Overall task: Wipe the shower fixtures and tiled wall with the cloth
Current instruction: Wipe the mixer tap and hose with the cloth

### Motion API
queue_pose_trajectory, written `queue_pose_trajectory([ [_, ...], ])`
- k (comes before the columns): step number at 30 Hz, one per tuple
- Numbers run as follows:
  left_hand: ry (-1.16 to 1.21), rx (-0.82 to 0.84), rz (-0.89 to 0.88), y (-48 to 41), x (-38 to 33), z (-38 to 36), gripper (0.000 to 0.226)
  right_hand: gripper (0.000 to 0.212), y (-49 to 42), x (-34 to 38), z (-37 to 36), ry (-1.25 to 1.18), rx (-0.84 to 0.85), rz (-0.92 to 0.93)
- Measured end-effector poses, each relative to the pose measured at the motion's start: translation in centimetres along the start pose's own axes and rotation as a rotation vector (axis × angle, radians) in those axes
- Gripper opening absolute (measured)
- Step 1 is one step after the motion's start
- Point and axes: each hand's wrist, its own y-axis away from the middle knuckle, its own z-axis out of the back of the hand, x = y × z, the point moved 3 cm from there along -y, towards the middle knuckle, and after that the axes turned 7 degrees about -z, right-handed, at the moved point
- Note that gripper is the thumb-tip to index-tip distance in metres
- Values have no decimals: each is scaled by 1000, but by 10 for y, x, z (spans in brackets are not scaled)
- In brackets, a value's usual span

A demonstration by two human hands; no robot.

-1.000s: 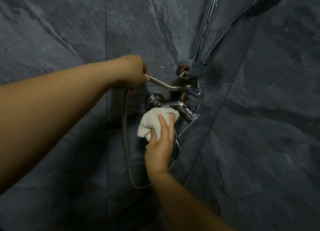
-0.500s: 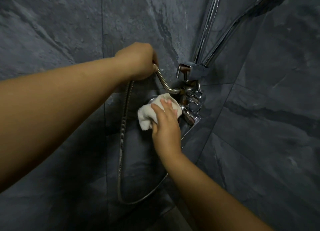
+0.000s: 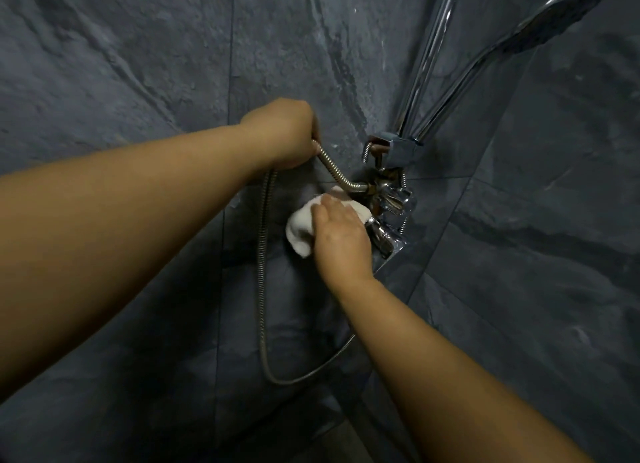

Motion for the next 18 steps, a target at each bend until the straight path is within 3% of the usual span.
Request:
queue_pose_trajectory([
  [2,6,-18,6,1,1,-1,24,40,4,0,4,-19,7,92],
  [6,29,-21,10,6,2,-2,25,34,21,8,11,-100,5,285],
  [9,53,-2,14,10,4,-3,24,32,52,11,13,-439,-46,156],
  [11,54,0,14,13,7,-5,24,37,54,8,14,-526,-134,75],
  [18,84,4,27,16,7,-5,24,39,20,21,-30,-90,-88,139],
])
